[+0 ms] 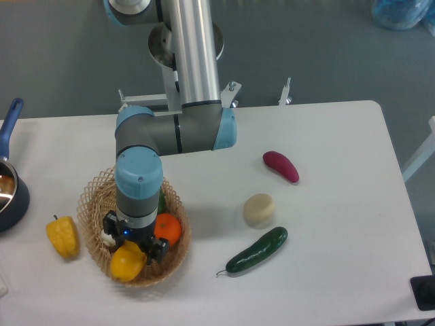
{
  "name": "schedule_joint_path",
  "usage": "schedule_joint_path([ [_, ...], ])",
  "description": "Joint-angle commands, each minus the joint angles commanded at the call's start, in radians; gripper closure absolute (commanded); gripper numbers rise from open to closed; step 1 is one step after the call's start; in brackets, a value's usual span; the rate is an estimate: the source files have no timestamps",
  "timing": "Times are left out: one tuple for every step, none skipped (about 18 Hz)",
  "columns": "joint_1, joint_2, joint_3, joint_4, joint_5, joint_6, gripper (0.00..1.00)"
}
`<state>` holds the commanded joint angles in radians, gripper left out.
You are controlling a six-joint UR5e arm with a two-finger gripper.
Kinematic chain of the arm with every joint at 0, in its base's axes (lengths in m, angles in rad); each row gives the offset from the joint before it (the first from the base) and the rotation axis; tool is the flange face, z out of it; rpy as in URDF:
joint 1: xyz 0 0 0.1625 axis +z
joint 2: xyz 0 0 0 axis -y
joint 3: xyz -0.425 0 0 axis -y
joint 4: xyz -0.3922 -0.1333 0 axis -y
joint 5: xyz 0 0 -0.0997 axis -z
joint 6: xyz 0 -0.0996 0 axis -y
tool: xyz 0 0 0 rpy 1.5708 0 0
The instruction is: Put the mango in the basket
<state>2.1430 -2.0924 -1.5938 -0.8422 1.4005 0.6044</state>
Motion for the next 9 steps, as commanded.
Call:
schedule_joint_path([
  [0.0,0.005,0.002,0.0,0.008,0.002,0.0],
  [0.0,0.009,0.005,0.002,0.018,0.002,0.0],
  [0.0,0.021,0.014,0.0,0.034,0.0,0.0],
  [0.0,0.034,0.024,-0.002,0.044,0.0,0.0],
  [0.003,0.043,0.04,-0.002,0.049,0.002,0.0],
  [0.015,0.045,0.054,0.0,0.058,0.003,0.0],
  [0.053,0.045,0.072,0.002,0.09,0.021,0.0],
  [0.089,0.046,0.093,-0.002,0.135,0.046,0.0],
  [0.104,0.046,0.118,-0.003,0.173,0.058,0.0],
])
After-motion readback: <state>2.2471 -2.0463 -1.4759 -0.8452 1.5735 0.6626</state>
